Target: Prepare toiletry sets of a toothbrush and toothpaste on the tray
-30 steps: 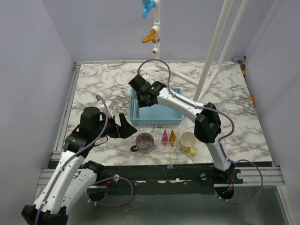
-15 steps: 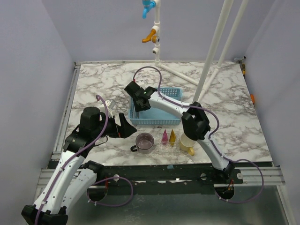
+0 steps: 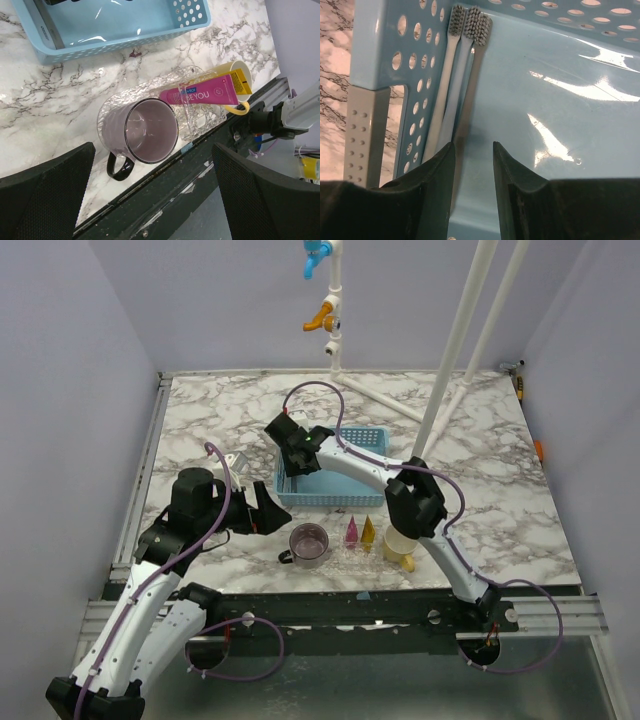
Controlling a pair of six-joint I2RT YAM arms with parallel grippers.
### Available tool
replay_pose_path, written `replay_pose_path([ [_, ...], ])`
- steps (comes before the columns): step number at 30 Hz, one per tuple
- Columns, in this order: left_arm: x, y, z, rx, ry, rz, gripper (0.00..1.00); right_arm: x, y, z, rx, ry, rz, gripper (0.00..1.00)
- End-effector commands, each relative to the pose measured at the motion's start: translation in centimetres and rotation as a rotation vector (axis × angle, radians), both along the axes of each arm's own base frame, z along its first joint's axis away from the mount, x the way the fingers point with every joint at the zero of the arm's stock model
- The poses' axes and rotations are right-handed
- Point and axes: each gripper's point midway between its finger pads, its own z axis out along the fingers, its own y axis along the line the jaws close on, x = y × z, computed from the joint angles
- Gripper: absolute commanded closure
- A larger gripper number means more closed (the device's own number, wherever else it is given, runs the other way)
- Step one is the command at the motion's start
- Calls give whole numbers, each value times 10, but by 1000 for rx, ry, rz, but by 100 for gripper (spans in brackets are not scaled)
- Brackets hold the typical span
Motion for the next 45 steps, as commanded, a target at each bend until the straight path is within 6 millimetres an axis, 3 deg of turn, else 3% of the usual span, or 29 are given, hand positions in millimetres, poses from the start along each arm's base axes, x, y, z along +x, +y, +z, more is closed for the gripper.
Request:
replay_pose_path([
  [1,5,2,-4,8,-7,15,1,9,5,1,41,-9,-19,60],
  [10,5,2,-4,8,-5,14,1,8,4,-21,30,24,-26,60],
  [22,5,1,-6,9,4,12,1,3,-15,-44,-55,42,-36,60],
  [33,5,1,-7,11,7,13,1,-2,-45,-46,-84,58,-74,80],
  [38,6,1,-7,12,8,14,1,-2,-52,-44,-71,64,-84,99],
  [45,5,2,-7,12,7,15,1,14,-47,-8,-22,-9,-86,100],
])
